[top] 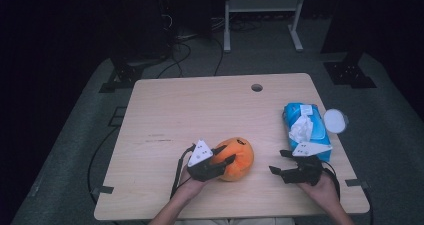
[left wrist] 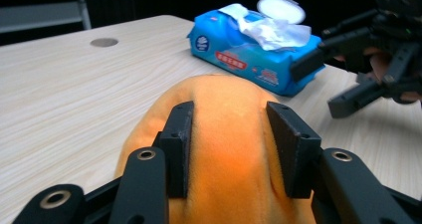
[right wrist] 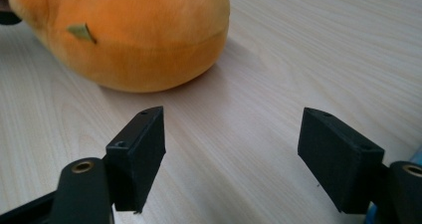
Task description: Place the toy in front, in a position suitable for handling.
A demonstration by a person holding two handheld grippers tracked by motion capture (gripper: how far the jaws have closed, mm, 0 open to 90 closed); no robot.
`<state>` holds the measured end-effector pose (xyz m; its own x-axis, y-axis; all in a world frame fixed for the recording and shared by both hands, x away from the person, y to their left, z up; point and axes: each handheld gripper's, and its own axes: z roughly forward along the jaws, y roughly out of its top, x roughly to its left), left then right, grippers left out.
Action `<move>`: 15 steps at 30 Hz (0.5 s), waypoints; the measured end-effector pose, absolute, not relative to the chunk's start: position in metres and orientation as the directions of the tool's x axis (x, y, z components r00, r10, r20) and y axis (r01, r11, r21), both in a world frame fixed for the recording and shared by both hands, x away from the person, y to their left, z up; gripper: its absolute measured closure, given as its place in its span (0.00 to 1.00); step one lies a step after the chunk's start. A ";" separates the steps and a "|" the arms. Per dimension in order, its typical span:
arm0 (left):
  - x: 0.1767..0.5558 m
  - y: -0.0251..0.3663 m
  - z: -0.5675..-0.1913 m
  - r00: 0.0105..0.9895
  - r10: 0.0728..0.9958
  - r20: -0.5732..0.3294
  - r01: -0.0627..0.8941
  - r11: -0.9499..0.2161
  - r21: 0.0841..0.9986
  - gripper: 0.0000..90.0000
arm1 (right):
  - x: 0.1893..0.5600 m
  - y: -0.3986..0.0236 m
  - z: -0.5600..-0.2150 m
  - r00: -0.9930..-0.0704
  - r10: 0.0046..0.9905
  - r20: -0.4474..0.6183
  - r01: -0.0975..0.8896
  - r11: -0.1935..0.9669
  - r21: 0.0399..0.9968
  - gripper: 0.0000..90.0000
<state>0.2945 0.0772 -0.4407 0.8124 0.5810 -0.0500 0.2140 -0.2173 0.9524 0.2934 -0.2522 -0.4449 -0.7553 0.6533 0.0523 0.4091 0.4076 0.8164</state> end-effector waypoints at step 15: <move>0.294 0.085 -0.448 0.837 0.547 -0.009 0.193 -0.280 0.940 0.42 | 0.293 -0.262 -0.419 -0.657 0.751 -0.064 0.301 0.339 0.892 0.29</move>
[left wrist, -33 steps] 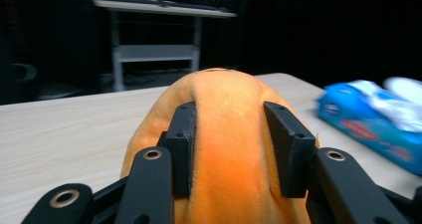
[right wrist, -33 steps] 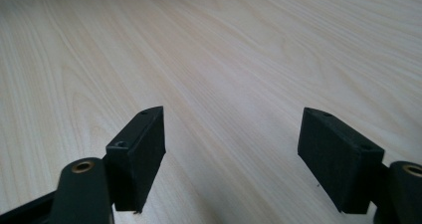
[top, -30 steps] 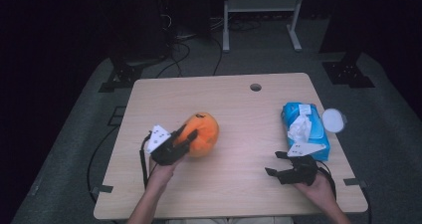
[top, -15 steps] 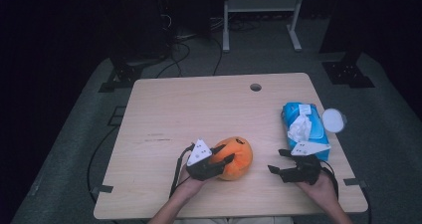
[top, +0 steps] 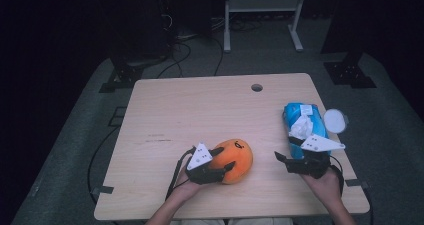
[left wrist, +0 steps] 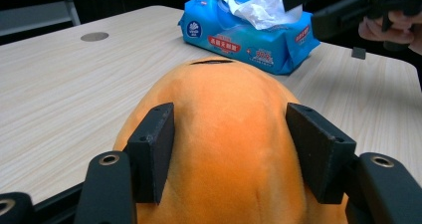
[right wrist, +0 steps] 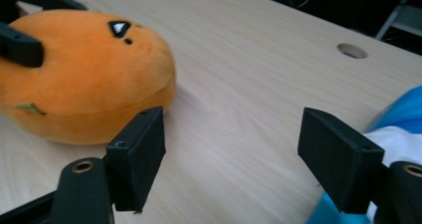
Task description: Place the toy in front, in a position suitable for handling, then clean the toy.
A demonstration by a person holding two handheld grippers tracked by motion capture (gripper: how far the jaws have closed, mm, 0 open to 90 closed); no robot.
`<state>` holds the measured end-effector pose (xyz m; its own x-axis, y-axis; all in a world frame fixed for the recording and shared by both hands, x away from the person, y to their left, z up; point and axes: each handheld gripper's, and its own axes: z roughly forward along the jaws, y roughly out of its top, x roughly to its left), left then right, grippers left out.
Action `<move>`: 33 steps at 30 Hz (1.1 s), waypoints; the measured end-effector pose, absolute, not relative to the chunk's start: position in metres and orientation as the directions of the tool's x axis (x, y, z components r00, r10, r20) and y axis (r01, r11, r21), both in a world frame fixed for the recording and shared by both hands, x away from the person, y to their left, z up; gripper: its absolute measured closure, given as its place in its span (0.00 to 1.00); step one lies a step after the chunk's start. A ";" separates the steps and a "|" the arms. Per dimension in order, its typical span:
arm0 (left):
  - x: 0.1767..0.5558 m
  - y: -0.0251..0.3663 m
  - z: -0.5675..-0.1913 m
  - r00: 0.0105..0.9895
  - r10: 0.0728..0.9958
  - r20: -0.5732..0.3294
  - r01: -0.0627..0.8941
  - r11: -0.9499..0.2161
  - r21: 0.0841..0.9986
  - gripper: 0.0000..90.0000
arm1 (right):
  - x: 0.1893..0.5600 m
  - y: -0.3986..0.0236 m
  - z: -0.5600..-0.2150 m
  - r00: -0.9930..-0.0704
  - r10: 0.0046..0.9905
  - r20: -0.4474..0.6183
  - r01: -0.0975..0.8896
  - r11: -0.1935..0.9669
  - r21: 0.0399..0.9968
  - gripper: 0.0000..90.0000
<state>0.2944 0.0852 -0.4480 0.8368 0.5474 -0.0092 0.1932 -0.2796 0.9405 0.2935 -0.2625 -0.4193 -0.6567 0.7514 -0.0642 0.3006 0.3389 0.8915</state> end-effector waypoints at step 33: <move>0.289 0.095 -0.437 0.826 0.561 -0.044 0.242 -0.283 0.928 0.22 | 0.369 -0.324 -0.443 -0.383 0.919 0.090 0.497 0.123 0.859 0.78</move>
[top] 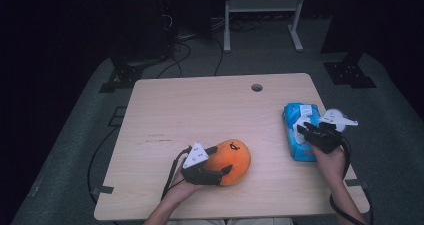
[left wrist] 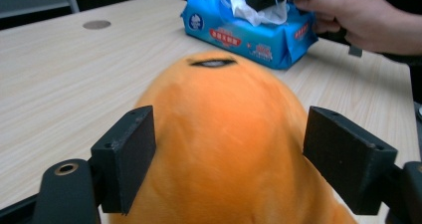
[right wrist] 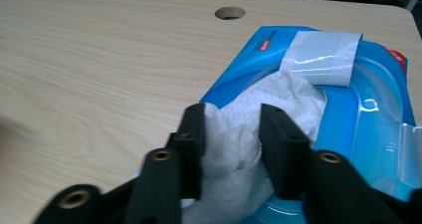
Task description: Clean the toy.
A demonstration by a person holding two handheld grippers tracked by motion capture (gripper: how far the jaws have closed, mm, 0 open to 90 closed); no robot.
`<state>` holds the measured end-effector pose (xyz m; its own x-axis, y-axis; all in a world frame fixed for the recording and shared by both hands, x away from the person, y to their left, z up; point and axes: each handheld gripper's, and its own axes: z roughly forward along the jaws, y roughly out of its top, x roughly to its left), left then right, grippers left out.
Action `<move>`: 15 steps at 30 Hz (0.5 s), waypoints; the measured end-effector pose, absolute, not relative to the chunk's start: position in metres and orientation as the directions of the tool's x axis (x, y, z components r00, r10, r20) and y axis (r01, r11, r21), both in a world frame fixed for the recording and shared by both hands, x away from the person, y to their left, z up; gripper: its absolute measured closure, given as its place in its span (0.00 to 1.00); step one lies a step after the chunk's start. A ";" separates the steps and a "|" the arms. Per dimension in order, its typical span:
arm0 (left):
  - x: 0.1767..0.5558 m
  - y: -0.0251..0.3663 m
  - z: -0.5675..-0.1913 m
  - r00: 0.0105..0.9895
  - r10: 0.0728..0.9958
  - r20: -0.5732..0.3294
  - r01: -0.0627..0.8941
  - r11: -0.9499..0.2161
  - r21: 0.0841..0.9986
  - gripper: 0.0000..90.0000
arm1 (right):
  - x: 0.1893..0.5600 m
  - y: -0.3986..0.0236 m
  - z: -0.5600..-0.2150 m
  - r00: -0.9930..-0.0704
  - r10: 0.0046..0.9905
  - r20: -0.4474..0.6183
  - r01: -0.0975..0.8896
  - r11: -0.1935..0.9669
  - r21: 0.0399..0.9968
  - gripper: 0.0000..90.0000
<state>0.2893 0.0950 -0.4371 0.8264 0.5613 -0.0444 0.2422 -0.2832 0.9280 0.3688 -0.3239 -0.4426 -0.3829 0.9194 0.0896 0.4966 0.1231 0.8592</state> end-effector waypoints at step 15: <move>0.289 0.108 -0.439 0.800 0.600 -0.015 0.271 -0.338 0.902 0.18 | 0.353 -0.328 -0.416 -0.428 0.896 0.120 0.423 0.082 0.902 0.95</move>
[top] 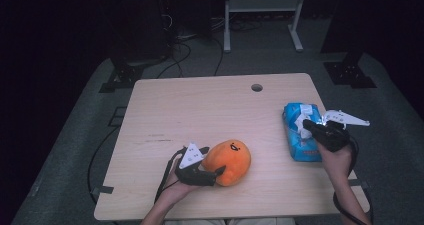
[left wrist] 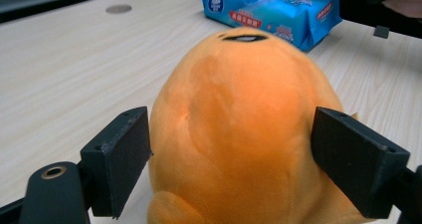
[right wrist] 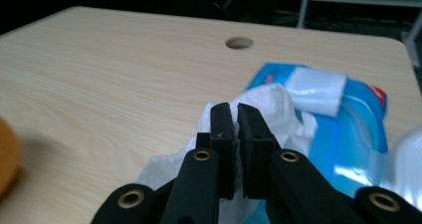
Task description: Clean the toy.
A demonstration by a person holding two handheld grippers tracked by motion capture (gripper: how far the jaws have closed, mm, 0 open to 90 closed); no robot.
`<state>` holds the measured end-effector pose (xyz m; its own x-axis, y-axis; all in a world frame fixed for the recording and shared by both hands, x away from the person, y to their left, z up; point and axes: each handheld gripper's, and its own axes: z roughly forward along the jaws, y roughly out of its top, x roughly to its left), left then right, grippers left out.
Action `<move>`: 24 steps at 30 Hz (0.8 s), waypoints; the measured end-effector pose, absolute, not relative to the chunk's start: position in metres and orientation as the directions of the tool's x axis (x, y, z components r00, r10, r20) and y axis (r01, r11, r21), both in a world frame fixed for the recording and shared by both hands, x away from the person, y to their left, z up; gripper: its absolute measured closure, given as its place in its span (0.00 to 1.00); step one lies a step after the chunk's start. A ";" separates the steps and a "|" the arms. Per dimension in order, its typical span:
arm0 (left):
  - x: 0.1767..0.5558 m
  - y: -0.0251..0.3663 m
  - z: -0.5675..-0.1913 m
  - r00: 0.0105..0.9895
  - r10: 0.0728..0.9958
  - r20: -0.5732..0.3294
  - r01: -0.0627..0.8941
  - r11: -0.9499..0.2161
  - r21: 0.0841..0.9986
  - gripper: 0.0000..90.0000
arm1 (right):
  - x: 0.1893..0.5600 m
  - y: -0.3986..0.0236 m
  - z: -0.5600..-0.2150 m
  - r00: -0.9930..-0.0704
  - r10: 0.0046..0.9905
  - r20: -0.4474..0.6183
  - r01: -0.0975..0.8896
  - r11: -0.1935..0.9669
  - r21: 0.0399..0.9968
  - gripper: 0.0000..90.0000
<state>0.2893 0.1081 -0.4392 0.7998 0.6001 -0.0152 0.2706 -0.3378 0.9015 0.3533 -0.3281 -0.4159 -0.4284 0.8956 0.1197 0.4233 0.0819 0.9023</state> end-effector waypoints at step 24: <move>0.292 0.109 -0.444 0.818 0.576 -0.002 0.255 -0.358 0.898 0.24 | 0.291 -0.228 -0.355 -0.804 0.572 0.162 0.274 0.114 0.955 0.96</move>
